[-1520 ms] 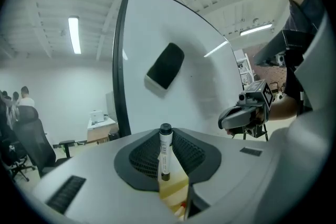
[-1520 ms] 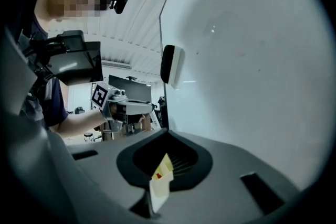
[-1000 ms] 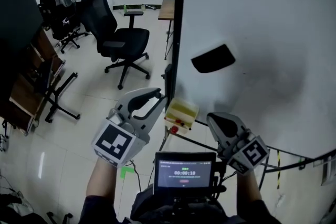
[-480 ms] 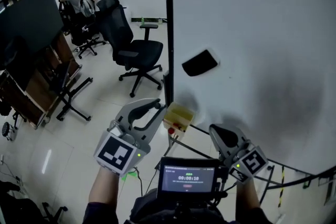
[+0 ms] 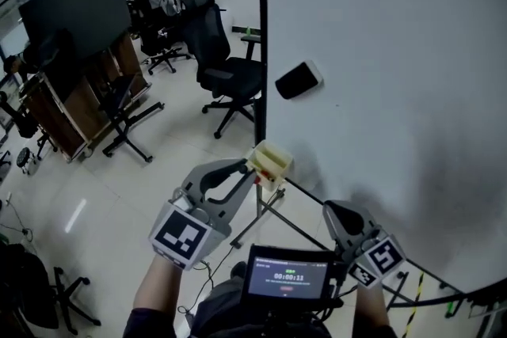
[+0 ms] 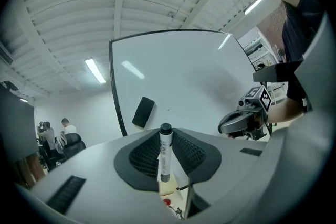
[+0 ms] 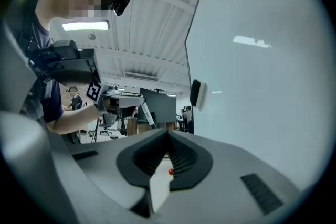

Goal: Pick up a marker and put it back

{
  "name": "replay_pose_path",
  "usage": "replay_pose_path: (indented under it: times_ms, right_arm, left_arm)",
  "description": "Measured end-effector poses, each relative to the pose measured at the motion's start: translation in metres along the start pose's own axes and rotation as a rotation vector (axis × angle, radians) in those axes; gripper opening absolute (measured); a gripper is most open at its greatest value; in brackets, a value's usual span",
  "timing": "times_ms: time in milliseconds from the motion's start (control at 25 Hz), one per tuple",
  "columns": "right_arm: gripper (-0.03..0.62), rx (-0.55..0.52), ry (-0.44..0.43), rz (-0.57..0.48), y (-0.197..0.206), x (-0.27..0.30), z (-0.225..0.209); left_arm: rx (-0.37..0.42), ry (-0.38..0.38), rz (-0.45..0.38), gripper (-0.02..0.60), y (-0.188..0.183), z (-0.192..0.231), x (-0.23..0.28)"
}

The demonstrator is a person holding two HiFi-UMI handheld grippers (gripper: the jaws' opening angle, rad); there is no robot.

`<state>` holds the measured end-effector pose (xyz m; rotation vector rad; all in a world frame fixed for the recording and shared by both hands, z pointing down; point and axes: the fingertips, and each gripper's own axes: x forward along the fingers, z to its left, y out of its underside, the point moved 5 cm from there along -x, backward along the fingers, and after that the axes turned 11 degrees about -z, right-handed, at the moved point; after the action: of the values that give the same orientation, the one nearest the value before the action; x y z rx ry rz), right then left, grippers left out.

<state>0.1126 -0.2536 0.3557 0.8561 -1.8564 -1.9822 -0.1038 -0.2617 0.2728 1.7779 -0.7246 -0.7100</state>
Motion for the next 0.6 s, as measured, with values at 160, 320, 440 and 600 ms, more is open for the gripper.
replay_pose_path:
  times_ms: [160,320,440,600]
  right_arm:
    - [0.015,0.041,-0.056,-0.008,0.005,-0.006,0.007]
    - [0.015,0.093,-0.089,-0.026,0.012,0.0,0.018]
    - [0.015,0.119,-0.14,-0.024,0.019,0.011,0.034]
    - [0.015,0.135,-0.195,-0.012,0.022,0.025,0.059]
  left_arm:
    - [0.004,-0.052,0.052,0.072,-0.004,-0.017,-0.025]
    - [0.023,-0.095,0.095,0.072,-0.014,-0.023,-0.052]
    - [0.033,-0.141,0.103,0.072,-0.019,-0.022,-0.073]
    - [0.018,-0.194,0.112,0.072,-0.018,-0.019,-0.103]
